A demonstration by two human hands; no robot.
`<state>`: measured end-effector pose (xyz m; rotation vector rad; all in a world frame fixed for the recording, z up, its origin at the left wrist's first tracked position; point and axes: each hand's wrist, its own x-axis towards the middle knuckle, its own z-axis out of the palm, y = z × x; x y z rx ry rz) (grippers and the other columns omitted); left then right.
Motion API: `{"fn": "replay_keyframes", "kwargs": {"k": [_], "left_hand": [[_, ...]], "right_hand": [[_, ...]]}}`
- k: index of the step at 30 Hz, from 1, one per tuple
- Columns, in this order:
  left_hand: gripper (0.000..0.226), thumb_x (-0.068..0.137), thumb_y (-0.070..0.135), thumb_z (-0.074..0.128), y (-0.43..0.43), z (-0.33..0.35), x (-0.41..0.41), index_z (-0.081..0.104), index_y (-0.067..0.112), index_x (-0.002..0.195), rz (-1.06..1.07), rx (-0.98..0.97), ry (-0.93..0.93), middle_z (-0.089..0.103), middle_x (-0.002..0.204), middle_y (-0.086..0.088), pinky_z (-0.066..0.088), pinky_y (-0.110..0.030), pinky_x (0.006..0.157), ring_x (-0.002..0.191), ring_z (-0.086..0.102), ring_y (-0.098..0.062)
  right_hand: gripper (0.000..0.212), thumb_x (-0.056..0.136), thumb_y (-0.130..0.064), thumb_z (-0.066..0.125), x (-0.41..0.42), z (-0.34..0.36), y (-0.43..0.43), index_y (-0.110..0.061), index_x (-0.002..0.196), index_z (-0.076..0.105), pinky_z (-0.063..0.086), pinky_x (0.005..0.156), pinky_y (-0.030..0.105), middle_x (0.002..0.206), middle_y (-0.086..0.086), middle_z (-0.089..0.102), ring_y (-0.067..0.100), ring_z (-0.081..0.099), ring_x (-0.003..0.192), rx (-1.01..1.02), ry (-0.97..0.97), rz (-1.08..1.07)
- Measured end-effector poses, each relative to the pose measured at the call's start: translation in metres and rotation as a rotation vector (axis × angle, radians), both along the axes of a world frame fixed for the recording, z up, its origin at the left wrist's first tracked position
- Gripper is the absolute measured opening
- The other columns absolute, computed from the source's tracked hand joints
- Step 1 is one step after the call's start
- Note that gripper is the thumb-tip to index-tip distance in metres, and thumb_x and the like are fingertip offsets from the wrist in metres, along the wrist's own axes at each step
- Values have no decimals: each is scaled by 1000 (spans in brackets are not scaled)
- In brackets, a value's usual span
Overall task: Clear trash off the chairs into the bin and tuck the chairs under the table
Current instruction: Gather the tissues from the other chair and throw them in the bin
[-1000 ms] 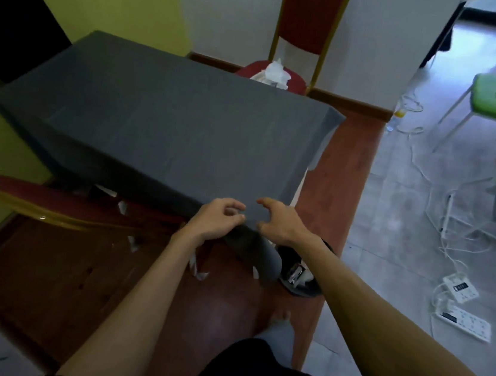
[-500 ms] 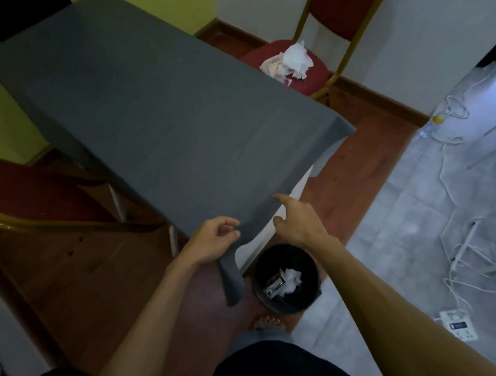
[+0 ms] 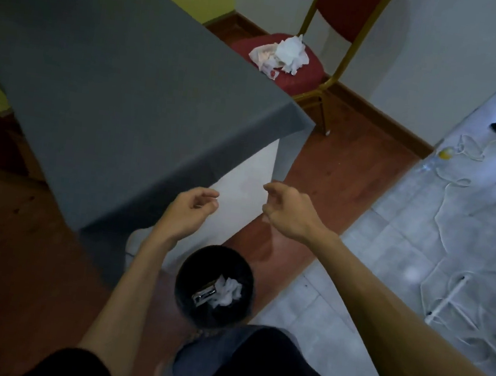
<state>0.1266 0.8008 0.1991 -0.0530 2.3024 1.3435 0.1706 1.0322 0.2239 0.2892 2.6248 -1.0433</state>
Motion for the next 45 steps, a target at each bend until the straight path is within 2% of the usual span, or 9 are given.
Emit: {"fn": "replay_keyframes", "kwargs": {"k": [6, 12, 15, 23, 29, 32, 35, 42, 45], "left_hand": [[19, 94, 23, 65, 91, -17, 49, 71, 27, 112, 17, -11, -98, 71, 116, -6, 52, -32, 89, 106, 68, -19], [20, 94, 29, 65, 158, 4, 14, 70, 30, 113, 94, -26, 25, 70, 117, 1, 54, -37, 98, 107, 67, -14], [24, 94, 30, 64, 190, 7, -14, 70, 29, 117, 122, -20, 43, 69, 118, 3, 53, -36, 98, 109, 65, -13], [28, 96, 28, 61, 267, 25, -113, 68, 26, 123, 169, -3, 64, 69, 118, 2, 53, -35, 96, 112, 63, -14], [28, 97, 27, 61, 296, 51, -185, 66, 24, 125, 153, 15, 42, 70, 117, 2, 51, -25, 86, 108, 65, -12], [25, 96, 26, 63, 303, 46, -224, 67, 25, 120, 146, 5, 34, 70, 115, 1, 52, -36, 101, 109, 66, -13], [21, 92, 33, 64, 312, 42, -268, 68, 34, 113, 146, -33, 22, 70, 113, 6, 55, -44, 98, 107, 67, -15], [27, 94, 33, 64, 336, 19, -404, 67, 32, 121, 173, -65, -37, 67, 119, 6, 54, -40, 97, 110, 64, -15], [29, 95, 32, 63, 342, -4, -471, 65, 28, 124, 194, -94, -131, 65, 123, 3, 53, -42, 100, 111, 63, -18]], "right_hand": [[51, 96, -19, 62, 26, 0, 96, -16, 146, 55, 44, 113, 34, 145, 6, 62, 26, 57, 134, -22, -8, 15], [50, 97, -20, 63, -30, 3, 142, -17, 146, 55, 44, 104, 26, 143, 3, 63, 22, 61, 128, -34, 52, 121], [52, 96, -23, 66, -66, 1, 164, -15, 147, 55, 47, 107, 32, 142, 5, 64, 25, 61, 127, -43, 49, 157], [48, 96, -18, 64, -181, 18, 235, -16, 144, 58, 45, 99, 23, 140, 3, 66, 21, 63, 126, 47, 43, 307], [46, 96, -21, 67, -263, 33, 265, -19, 142, 61, 45, 104, 27, 140, 0, 66, 19, 64, 124, -6, 56, 280], [45, 95, -22, 68, -298, 30, 277, -21, 139, 63, 47, 104, 29, 138, 0, 67, 19, 64, 122, -37, 49, 256], [44, 96, -22, 68, -338, 23, 291, -21, 140, 62, 48, 100, 29, 139, 1, 65, 19, 61, 125, -74, 9, 221], [41, 96, -21, 68, -475, -14, 315, -20, 136, 62, 49, 85, 26, 126, 2, 69, 16, 64, 103, -87, -81, 186], [44, 95, -23, 69, -554, -42, 318, -20, 138, 60, 55, 90, 32, 128, 1, 68, 17, 66, 103, -71, -113, 196]]}}
